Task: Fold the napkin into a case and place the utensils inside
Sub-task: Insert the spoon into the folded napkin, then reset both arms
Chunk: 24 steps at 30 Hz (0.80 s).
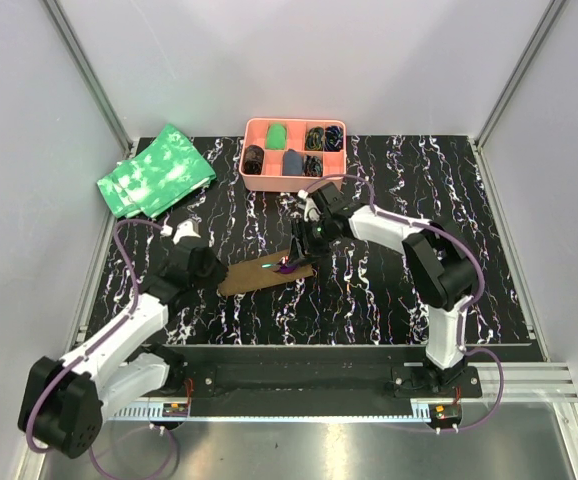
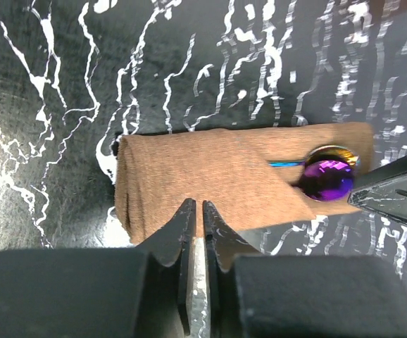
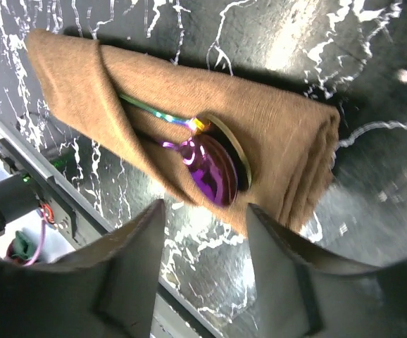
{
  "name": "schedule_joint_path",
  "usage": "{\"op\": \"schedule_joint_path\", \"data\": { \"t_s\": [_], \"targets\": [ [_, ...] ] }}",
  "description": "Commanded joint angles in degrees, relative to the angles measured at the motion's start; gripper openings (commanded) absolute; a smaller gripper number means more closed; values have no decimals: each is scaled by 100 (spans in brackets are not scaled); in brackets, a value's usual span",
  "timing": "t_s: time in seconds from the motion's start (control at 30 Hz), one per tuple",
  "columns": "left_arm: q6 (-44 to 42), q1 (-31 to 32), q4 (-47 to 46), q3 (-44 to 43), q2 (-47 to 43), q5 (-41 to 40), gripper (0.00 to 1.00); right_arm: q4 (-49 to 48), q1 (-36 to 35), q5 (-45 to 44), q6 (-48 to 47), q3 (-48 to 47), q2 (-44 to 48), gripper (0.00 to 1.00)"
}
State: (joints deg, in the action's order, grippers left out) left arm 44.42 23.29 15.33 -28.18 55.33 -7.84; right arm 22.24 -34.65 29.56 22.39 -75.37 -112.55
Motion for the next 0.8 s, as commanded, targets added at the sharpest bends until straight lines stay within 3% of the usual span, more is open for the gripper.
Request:
{"op": "schedule_joint_path", "data": {
  "t_s": [0.0,0.1,0.13,0.17,0.3,0.43,0.63,0.77],
  "targets": [
    [-171,18,137,-284,-460,325,13,482,-41,-538,-191,-179,787,63],
    [-180,18,207,-293,-742,571,17,711,-24,-784,-279,-92,1182,71],
    [-197,35,216,-293,-813,651,18,773,-15,-864,-314,-13,1435,80],
    [-215,62,233,-293,-953,713,22,825,-15,-1047,-332,57,1577,100],
    [-250,377,242,-328,-1208,986,29,800,-24,-1636,-236,759,2760,100],
    [-75,1516,251,-363,-1358,451,36,624,-15,-2566,343,1944,3853,100],
    [426,2968,137,-416,-1341,-472,40,-25,-24,-2641,731,3491,5970,100],
    [497,3480,-39,-582,-1235,-824,43,-834,-15,-2438,1003,4135,6982,100]
  ]
}}
